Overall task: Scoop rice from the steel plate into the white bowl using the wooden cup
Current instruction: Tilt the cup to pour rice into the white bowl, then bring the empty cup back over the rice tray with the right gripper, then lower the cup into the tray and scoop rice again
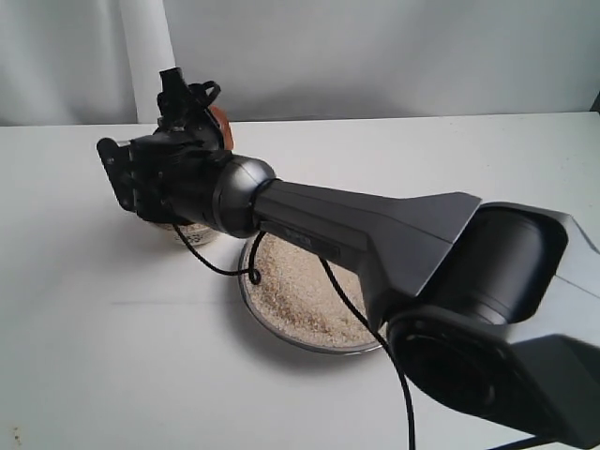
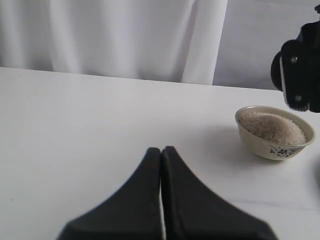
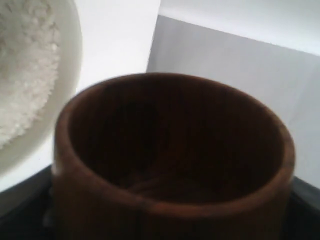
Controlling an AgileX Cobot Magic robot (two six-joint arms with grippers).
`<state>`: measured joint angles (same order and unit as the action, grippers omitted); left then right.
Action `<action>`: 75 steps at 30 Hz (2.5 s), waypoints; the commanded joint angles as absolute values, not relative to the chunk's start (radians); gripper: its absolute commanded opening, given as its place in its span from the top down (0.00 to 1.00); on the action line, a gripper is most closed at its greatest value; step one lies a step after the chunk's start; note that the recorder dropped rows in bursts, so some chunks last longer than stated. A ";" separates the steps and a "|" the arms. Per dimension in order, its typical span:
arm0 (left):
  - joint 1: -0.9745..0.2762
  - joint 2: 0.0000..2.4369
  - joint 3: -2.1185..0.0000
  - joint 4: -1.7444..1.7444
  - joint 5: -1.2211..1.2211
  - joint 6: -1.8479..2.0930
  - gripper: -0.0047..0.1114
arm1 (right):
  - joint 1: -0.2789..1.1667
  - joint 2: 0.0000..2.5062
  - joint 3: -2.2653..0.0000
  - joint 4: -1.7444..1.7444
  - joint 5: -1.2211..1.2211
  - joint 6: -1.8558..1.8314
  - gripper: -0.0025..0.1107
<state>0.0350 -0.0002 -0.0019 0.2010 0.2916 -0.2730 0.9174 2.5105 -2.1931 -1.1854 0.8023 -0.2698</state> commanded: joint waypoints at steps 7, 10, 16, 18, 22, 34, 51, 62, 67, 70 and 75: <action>0.030 0.000 0.000 0.196 0.285 -0.277 0.96 | 0.893 2.255 -2.212 -0.568 0.839 -0.383 0.98; 0.030 0.000 0.000 0.196 0.285 -0.277 0.96 | 0.834 2.164 -2.212 -0.361 0.922 -0.455 0.98; 0.030 0.000 0.000 0.196 0.285 -0.277 0.96 | 0.777 2.033 -2.095 -0.171 0.994 -0.550 0.98; 0.030 0.000 0.000 0.196 0.285 -0.277 0.96 | 0.777 1.994 -1.959 -0.144 0.896 -0.544 0.98; 0.030 0.000 0.000 0.196 0.285 -0.277 0.96 | 0.740 1.931 -1.703 -0.045 0.651 -0.548 0.98; 0.030 0.000 0.000 0.196 0.285 -0.277 0.96 | 0.558 1.705 -1.348 -0.033 0.534 -0.644 0.98; 0.030 0.000 0.000 0.196 0.285 -0.277 0.96 | 0.559 1.866 -1.393 -0.502 0.862 -0.537 0.98; 0.030 0.000 0.000 0.196 0.285 -0.275 0.96 | 0.650 2.070 -1.501 -0.812 0.943 -0.463 0.98; 0.030 0.000 0.000 0.196 0.285 -0.277 0.96 | 0.683 2.163 -1.601 -0.880 1.019 -0.487 0.98; 0.030 0.000 0.000 0.196 0.285 -0.277 0.96 | 0.699 2.205 -1.631 -0.905 1.075 -0.530 0.98; 0.030 0.000 0.000 0.196 0.285 -0.277 0.96 | 0.709 2.238 -1.641 -0.980 1.115 -0.534 0.98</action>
<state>0.0350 -0.0002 -0.0019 0.2010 0.2916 -0.2730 0.7085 2.2330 -1.6273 -0.9290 1.0883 -0.5241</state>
